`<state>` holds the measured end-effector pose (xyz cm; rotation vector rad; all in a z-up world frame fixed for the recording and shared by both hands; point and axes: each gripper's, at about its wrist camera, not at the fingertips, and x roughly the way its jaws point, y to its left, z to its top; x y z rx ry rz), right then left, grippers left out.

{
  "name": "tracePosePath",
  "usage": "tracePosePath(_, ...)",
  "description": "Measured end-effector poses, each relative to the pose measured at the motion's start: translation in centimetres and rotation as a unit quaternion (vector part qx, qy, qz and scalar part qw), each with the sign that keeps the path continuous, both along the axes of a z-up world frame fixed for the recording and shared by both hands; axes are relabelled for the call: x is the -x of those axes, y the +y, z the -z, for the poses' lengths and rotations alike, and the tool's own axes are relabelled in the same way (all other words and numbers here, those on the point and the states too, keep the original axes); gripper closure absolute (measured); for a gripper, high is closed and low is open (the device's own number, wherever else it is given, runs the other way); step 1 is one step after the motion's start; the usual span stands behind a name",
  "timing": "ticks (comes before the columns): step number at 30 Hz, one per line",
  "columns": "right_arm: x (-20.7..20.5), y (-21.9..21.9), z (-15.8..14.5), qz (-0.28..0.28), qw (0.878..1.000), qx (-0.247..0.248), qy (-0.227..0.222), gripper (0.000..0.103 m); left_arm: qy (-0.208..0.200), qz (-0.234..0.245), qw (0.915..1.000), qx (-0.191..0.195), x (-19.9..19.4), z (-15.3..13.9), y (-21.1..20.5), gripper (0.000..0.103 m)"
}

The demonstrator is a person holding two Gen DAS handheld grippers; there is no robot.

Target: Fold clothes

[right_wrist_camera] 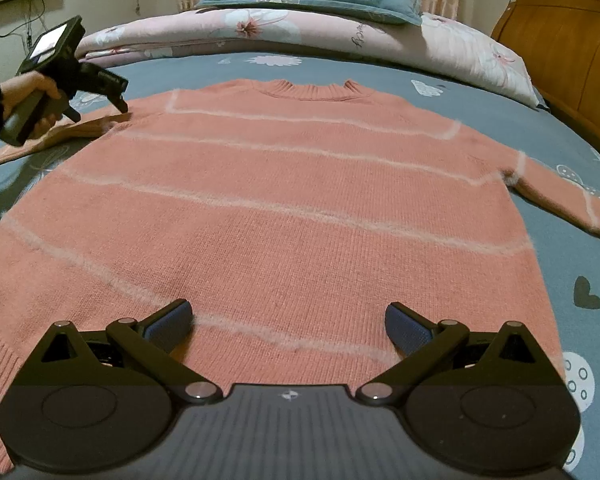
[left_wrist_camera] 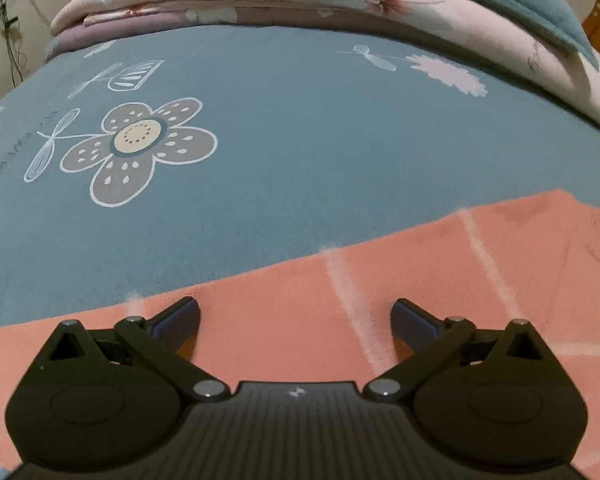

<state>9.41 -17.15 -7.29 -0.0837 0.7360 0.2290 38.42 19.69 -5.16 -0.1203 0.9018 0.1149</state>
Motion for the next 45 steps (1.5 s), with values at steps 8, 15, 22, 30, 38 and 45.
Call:
tracePosePath(8, -0.1, 0.1, 0.1, -0.001, 1.000, 0.000, -0.001, 0.000, -0.016, 0.075, 0.9950, 0.064, -0.3, -0.8, -4.4, 0.001)
tracePosePath(15, 0.0, -0.1, 0.0, -0.003, 1.000, -0.001, 0.000, 0.000, -0.020, 0.047, 0.9987, 0.003, -4.4, 1.8, -6.9, 0.001)
tracePosePath(22, 0.1, 0.0, -0.1, -0.003, 1.000, -0.001, 0.001, 0.000, -0.015, 0.099, 0.9919, 0.078, -4.4, 0.4, -9.5, 0.001)
tracePosePath(30, 0.2, -0.1, 0.0, -0.004, 1.000, -0.006, 0.002, 0.000, -0.028, 0.119, 0.9877, 0.098, -5.7, 1.9, -11.4, 0.001)
tracePosePath(38, 0.3, -0.2, 0.1, -0.003, 1.000, -0.010, 0.005, 0.000, -0.015, 0.088, 0.9938, 0.066, -7.1, 1.5, -12.8, 0.001)
tracePosePath(45, 0.4, -0.3, -0.2, -0.013, 1.000, -0.004, 0.011, 0.000, -0.015, 0.107, 0.9932, 0.044, -2.8, -3.5, -14.1, 0.001)
